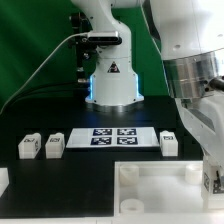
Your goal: Assemble one leg
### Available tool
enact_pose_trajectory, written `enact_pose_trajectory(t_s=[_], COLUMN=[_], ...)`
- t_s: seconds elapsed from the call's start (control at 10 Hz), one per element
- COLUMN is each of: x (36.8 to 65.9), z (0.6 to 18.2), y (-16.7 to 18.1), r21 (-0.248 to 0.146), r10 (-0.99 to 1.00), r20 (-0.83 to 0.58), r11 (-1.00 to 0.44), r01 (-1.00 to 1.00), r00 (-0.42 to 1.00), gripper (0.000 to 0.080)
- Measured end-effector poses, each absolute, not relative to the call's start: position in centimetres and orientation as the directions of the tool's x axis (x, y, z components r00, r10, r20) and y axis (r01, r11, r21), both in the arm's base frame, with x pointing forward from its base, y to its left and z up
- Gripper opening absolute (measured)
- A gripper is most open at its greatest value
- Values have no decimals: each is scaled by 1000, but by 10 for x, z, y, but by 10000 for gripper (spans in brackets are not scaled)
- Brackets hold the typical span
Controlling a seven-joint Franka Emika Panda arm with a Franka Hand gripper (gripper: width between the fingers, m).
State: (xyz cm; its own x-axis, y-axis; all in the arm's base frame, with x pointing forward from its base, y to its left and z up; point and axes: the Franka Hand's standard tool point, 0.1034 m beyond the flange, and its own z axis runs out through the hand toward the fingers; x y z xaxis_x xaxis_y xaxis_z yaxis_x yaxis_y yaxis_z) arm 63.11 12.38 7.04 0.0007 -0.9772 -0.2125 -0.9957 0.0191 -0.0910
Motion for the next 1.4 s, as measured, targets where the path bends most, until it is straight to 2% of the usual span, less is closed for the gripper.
enact_pose_trajectory(t_s=[0.1, 0.2, 0.3, 0.4, 0.5, 0.6, 0.8, 1.0, 1.2, 1.3, 1.4], x=[631, 631, 631, 631, 630, 630, 630, 630, 636, 643, 642], z=[70, 70, 70, 70, 72, 74, 73, 72, 80, 81, 79], y=[124, 124, 124, 124, 124, 123, 121, 119, 122, 124, 122], r21=[-87, -92, -101, -109, -140, -162, -186, -199, -99, -71, -70], r10=[-977, -977, -977, -974, -936, -876, -817, -654, -266, -55, -56], r20=[-214, -211, -207, -201, -175, -148, -114, -60, -25, -5, -3], r11=[34, 8, -33, -79, -283, -437, -541, -732, -959, -996, -996], r01=[-996, -996, -994, -991, -949, -885, -820, -651, -267, -55, -56], r00=[-14, 12, 53, 100, 305, 460, 565, 754, 964, 998, 998], gripper=[298, 366, 503, 503, 617, 617, 644, 649, 649, 649, 649])
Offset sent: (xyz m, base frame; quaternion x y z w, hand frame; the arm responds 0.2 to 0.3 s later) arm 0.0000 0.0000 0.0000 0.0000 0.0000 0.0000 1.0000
